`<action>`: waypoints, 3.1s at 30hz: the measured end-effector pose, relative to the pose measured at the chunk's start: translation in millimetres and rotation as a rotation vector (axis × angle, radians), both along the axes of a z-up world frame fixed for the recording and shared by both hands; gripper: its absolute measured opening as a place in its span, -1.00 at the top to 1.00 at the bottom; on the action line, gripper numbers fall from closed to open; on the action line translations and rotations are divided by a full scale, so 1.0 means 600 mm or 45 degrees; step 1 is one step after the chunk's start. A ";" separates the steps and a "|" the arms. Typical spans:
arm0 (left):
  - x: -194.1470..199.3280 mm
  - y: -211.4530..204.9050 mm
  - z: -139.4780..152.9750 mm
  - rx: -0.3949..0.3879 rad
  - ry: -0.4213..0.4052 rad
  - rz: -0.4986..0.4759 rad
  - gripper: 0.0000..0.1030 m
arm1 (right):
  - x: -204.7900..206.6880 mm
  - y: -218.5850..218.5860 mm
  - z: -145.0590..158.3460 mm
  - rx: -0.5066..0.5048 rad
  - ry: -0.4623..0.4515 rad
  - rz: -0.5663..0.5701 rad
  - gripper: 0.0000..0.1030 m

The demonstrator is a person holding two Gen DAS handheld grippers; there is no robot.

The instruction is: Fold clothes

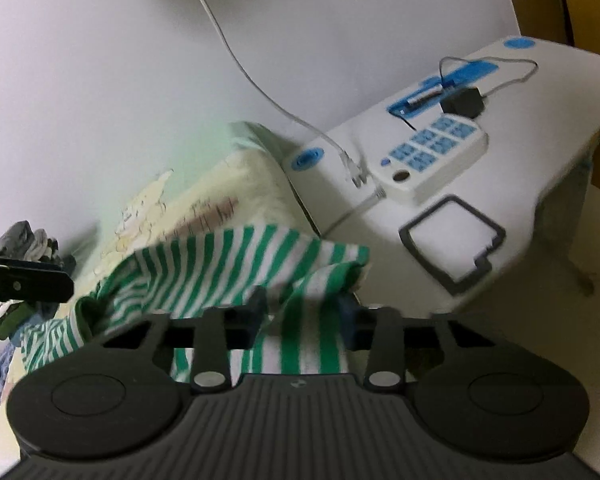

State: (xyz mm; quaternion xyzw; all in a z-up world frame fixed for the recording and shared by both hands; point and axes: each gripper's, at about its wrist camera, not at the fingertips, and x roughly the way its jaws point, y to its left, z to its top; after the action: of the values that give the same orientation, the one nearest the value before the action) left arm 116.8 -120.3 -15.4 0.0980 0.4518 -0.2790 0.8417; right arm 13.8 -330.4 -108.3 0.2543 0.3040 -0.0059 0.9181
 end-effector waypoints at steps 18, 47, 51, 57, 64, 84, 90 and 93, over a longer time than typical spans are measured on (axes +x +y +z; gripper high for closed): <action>-0.031 0.091 -0.035 -0.288 0.143 0.159 -0.88 | -0.012 0.203 0.048 -0.700 -0.192 0.606 0.75; -0.002 0.122 0.033 -0.340 0.002 0.255 0.95 | -0.142 0.242 0.090 -0.697 -0.168 0.470 -0.26; -0.006 0.189 0.051 -0.383 -0.005 0.289 0.95 | -0.159 0.280 0.085 -0.785 -0.117 0.465 -0.27; -0.017 0.257 0.053 -0.422 0.005 0.289 0.95 | -0.212 0.293 0.074 -0.734 -0.017 0.400 -0.27; -0.025 0.306 0.019 -0.443 0.054 0.281 0.95 | -0.293 0.304 0.075 -0.690 0.100 0.366 -0.27; -0.035 0.354 -0.073 -0.356 0.082 0.361 1.00 | -0.442 0.253 0.033 -0.374 0.308 -0.156 -0.26; -0.042 0.352 -0.096 -0.288 0.081 0.364 1.00 | -0.441 0.235 0.024 -0.208 0.289 -0.181 -0.14; -0.046 0.350 -0.101 -0.281 0.072 0.376 0.96 | -0.437 0.243 0.030 -0.247 0.301 -0.142 -0.01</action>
State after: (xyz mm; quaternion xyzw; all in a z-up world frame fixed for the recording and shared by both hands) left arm 89.5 89.8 -75.8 -0.0703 0.4514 -0.2032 0.8660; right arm -248.7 -184.6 -90.5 0.1784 0.3934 -0.1163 0.8944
